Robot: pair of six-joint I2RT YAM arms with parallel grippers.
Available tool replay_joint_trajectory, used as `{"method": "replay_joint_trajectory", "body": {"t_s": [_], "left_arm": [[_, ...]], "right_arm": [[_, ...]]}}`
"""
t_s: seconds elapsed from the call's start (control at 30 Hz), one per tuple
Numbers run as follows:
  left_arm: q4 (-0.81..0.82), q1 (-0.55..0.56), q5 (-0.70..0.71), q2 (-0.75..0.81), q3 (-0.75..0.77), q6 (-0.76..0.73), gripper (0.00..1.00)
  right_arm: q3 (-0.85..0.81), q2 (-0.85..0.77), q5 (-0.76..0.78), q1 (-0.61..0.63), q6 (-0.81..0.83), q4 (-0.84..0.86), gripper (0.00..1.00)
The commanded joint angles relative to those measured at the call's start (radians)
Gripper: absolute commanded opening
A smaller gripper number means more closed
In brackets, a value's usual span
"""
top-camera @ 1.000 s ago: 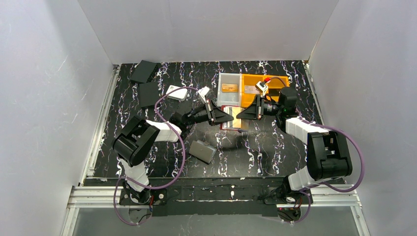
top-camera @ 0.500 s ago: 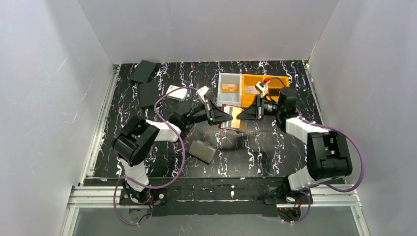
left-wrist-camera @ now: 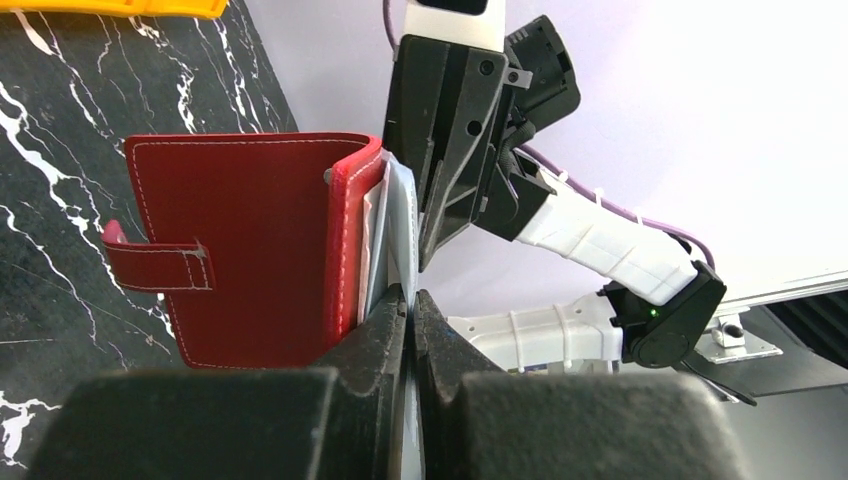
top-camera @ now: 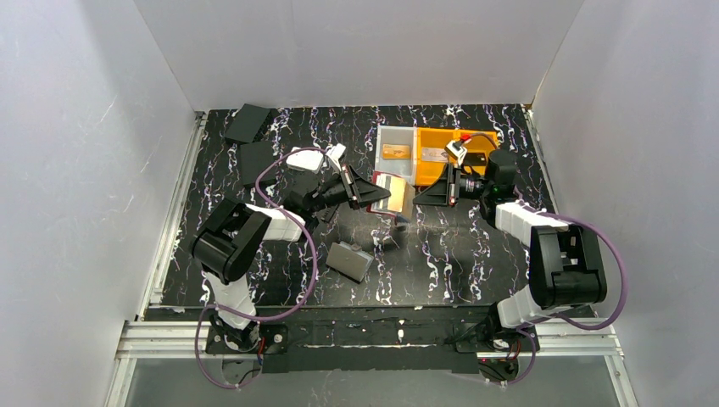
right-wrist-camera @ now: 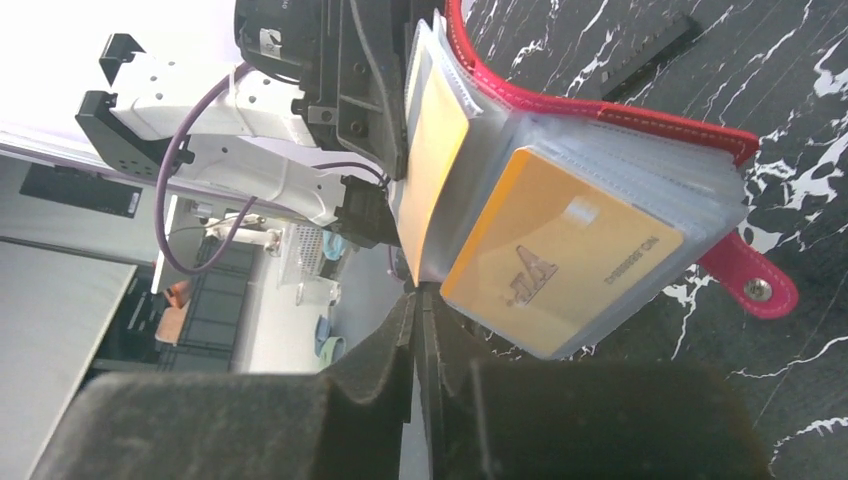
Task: Take the credit cards out of the card holder
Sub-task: Remove the credit card from the card holder.
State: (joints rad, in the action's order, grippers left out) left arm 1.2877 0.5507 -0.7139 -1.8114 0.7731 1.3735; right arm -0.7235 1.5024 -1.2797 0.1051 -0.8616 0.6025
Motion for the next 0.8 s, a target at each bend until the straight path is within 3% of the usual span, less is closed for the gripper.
{"method": "replay_joint_trajectory", "body": {"t_s": [0.0,0.1,0.2,0.77], "left_arm": [[0.091,0.003,-0.008,0.005,0.011,0.013,0.01],[0.094,0.003,-0.009,-0.001,0.014,0.018,0.01],[0.099,0.004,-0.007,-0.007,0.015,0.022,0.01],[0.11,0.056,0.005,-0.037,0.051,0.039,0.02]], "right_arm": [[-0.031,0.036,-0.014,0.018,0.01,0.021,0.17],[-0.033,0.043,-0.011,0.044,0.009,0.022,0.27],[-0.038,0.05,-0.013,0.058,0.01,0.023,0.29],[-0.057,0.067,-0.023,0.068,-0.005,0.023,0.39]]}}
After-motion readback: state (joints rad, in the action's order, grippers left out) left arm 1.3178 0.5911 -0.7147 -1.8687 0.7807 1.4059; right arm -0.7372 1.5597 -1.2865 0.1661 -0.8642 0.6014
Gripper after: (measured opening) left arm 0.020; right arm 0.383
